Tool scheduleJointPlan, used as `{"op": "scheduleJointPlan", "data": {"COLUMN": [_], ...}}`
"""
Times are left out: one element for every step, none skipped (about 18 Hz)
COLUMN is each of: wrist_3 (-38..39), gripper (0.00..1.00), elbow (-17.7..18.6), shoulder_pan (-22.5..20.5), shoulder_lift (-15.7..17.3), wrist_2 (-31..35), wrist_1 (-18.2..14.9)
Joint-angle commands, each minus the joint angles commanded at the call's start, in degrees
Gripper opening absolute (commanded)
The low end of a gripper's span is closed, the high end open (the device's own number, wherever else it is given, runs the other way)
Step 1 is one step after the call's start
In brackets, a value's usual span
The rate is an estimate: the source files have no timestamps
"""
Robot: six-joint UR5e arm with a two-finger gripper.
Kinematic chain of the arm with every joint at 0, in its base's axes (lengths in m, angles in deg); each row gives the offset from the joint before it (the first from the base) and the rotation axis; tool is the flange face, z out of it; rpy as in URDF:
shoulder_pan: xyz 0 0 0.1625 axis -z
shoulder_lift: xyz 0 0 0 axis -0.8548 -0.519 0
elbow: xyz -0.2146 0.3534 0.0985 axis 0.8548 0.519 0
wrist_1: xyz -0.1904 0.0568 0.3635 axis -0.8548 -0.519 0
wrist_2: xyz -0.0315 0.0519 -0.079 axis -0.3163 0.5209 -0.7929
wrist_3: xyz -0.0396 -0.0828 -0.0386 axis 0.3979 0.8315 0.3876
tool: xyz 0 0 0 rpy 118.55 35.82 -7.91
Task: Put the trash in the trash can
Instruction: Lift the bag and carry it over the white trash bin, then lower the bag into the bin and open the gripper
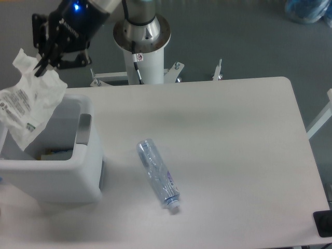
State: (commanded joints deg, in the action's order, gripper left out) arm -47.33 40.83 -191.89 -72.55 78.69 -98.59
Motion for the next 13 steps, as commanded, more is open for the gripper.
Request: {"op": "scheduleJointPlan", "data": {"wrist_3": [0.53, 0.53, 0.53, 0.53, 0.45, 0.45, 0.53, 0.45, 0.45, 0.45, 0.53, 0.62, 0.62], "gripper": [0.00, 0.00, 0.00, 0.00, 0.00, 0.00, 0.00, 0.00, 0.00, 0.00, 0.00, 0.00, 0.01], "elbow": [0.09, 0.35, 0.53, 0.70, 0.79, 0.88, 1.23, 1.67, 1.93, 2.20, 2.29, 2.37, 2.46], "shoulder_pan": [0.09, 0.18, 0.18, 0.35, 0.88, 1.67, 2.28, 2.46, 2.64, 2.64, 2.64, 2.64, 2.73], "shoulder_lift": [-0.17, -0.79, -1.23, -1.84, -2.37, -2.90, -3.16, -3.51, -3.69, -3.78, -3.87, -4.30, -4.48], "wrist_2": [0.35, 0.53, 0.53, 0.96, 2.62, 4.73, 6.49, 7.20, 7.38, 7.38, 7.47, 7.47, 7.56], "wrist_1": [0.18, 0.18, 0.36, 0.53, 0.54, 0.62, 0.62, 0.71, 1.06, 1.50, 2.11, 2.29, 2.64]}}
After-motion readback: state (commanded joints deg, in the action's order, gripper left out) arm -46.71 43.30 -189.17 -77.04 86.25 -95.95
